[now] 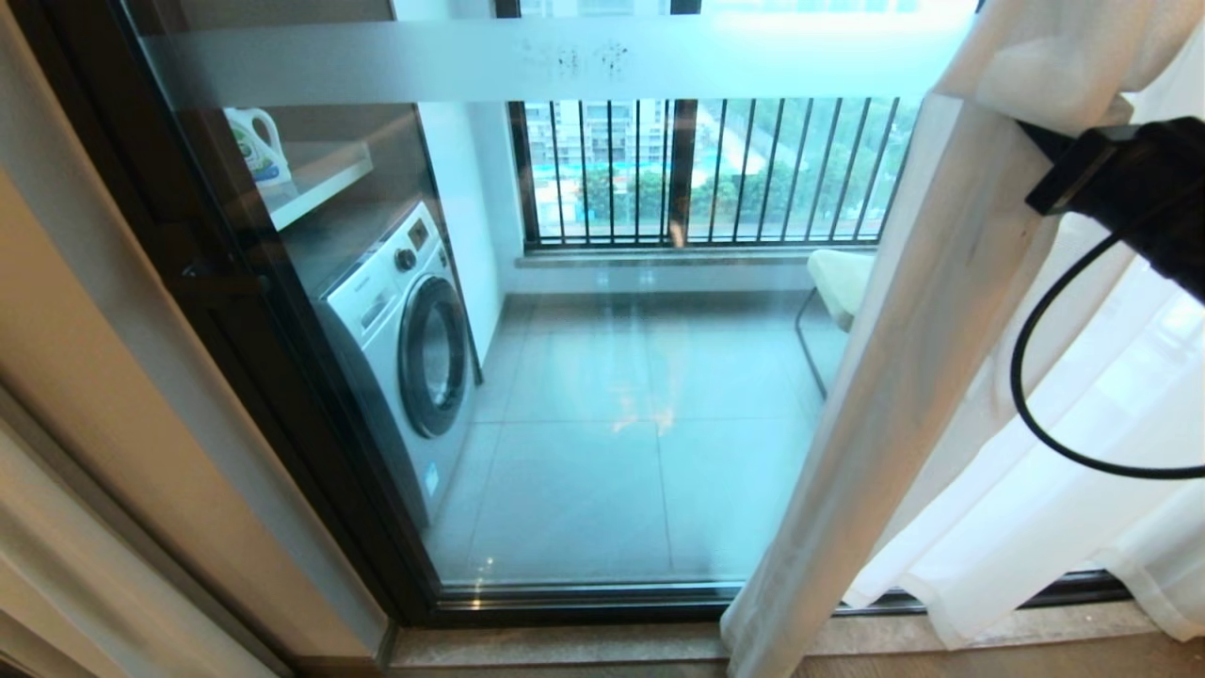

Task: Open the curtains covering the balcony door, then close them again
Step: Pull the inner curtains open on both sides

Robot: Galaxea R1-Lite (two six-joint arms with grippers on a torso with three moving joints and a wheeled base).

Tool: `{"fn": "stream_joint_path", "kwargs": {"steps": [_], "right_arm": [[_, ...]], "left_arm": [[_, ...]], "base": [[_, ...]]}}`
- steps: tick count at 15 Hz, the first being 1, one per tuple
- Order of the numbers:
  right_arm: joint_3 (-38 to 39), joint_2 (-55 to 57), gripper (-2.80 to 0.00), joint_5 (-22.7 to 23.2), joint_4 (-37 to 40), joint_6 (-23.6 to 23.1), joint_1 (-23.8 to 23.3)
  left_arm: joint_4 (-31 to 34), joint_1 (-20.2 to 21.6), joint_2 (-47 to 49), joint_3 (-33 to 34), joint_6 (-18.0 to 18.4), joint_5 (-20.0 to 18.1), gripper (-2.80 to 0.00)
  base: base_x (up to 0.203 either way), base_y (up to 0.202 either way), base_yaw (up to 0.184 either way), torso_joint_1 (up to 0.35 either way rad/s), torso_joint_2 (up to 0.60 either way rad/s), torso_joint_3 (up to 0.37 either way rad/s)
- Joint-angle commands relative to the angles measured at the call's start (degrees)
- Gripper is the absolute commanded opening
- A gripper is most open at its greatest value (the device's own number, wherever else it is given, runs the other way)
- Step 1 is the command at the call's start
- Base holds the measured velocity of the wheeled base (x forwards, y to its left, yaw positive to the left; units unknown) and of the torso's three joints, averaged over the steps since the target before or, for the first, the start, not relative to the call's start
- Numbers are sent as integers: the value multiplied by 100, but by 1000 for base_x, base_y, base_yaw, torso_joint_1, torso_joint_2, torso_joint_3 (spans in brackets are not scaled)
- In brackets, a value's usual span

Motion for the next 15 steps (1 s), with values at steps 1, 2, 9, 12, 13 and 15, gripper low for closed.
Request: {"fn": "stream_joint_path", "kwargs": {"steps": [1, 2, 9, 12, 13, 15], "right_arm": [[4, 2, -280, 5, -22, 61, -6], [-5, 2, -280, 5, -22, 101, -6], [22, 81, -280, -4, -291, 95, -15], [13, 81, -280, -12, -303, 95, -24], [13, 72, -280, -12, -304, 94, -24], [1, 72, -280, -12, -323, 86, -24]], "left_arm": [[-1, 4, -2, 1, -3, 2, -280], [-1, 4, -2, 1, -3, 2, -280], [-1, 4, -2, 1, -3, 2, -280], [-1, 4, -2, 1, -3, 2, -280], [-1, 4, -2, 1, -3, 2, -280], [-1, 4, -2, 1, -3, 2, -280]], "base": [[-1, -156, 6, 7, 4, 1], [0, -179, 5, 0, 2, 0], [0, -189, 2, 1, 3, 3], [0, -189, 3, 3, 1, 0], [0, -185, 7, 5, 2, -4], [0, -189, 1, 2, 2, 2]]}}
